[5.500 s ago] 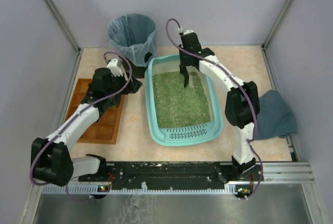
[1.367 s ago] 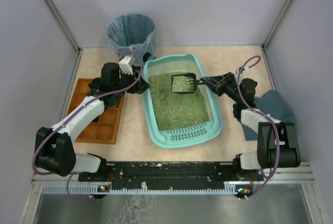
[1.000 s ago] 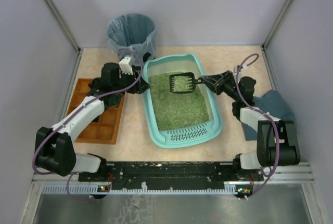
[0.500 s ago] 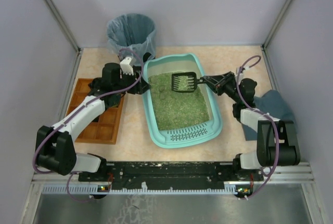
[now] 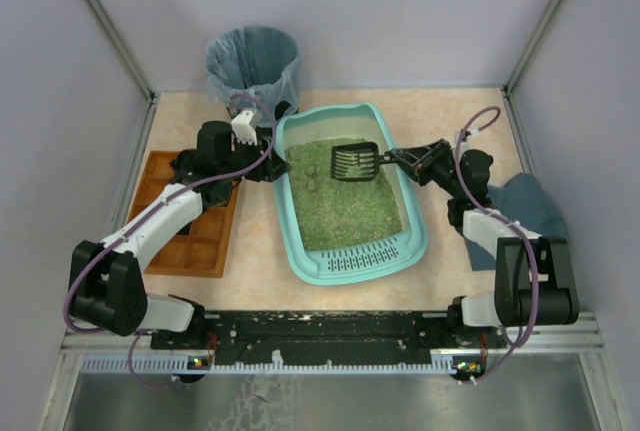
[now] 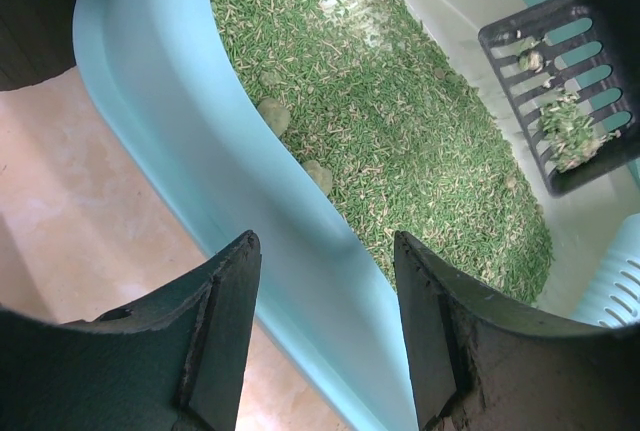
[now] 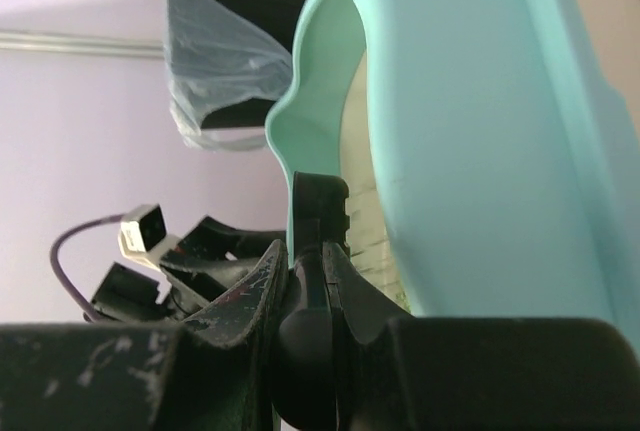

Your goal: Clean the litter box

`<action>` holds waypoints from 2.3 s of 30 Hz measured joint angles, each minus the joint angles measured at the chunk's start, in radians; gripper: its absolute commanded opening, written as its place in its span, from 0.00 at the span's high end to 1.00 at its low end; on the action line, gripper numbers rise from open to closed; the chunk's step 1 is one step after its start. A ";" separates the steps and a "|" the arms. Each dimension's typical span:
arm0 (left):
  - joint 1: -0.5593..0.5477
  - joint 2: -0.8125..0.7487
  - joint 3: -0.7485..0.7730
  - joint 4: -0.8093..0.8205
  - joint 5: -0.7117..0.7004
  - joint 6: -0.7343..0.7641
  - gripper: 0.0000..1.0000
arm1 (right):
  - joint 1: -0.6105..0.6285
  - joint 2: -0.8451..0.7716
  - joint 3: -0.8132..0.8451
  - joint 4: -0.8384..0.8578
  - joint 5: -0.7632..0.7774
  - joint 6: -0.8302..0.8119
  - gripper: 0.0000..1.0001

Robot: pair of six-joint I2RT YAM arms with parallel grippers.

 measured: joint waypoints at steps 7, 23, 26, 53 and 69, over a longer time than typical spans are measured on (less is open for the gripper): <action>0.000 0.000 0.000 0.000 0.000 0.000 0.38 | 0.015 -0.023 0.042 -0.089 0.008 -0.065 1.00; 0.000 0.000 0.000 -0.001 -0.002 0.000 0.38 | 0.127 -0.023 0.270 -0.542 0.214 -0.391 1.00; 0.000 0.000 0.000 -0.002 -0.003 0.000 0.38 | 0.174 -0.022 0.319 -0.624 0.286 -0.462 1.00; 0.000 0.004 0.000 -0.016 -0.002 0.000 0.38 | 0.402 0.348 0.734 -0.908 0.578 -0.722 1.00; 0.000 0.015 0.000 -0.019 -0.002 0.000 0.38 | 0.463 0.424 0.565 -0.573 0.420 -0.532 1.00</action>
